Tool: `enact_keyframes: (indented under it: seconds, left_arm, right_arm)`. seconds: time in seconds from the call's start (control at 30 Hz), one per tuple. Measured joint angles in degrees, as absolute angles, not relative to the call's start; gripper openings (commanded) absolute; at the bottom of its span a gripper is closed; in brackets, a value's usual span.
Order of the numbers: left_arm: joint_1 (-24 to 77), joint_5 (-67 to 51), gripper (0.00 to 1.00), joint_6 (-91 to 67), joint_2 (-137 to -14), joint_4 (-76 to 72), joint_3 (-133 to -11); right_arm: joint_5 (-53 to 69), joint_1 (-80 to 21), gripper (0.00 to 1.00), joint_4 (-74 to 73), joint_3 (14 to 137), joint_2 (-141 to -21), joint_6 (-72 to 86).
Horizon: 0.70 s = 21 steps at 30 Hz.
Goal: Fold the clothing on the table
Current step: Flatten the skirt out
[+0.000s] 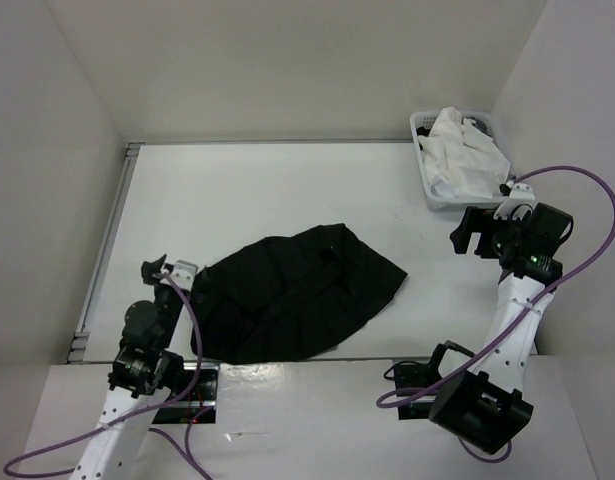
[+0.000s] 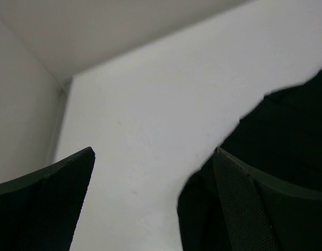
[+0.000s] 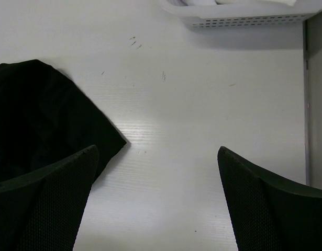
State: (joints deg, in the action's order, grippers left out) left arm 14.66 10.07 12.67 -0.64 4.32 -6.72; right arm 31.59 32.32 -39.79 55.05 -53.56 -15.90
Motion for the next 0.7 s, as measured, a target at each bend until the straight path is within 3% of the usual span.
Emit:
enact_keyframes:
  seconds: [0.17,0.4,0.7]
  left_arm:
    - [14.7,5.5,1.0,18.1,-4.1,4.1,-24.6]
    - [14.5,11.6,1.0,11.6,-37.7,16.8,-60.3]
    - [9.8,8.1,1.0,9.7,-53.4,36.6,-65.2]
  right_arm:
    - [31.7,32.4,0.98,-39.8,55.0,-53.3,-15.9]
    - [31.7,32.9,0.98,-39.8,55.0,-53.5,-15.7]
    - [31.7,32.9,0.98,-39.7,55.0,-53.5,-15.2]
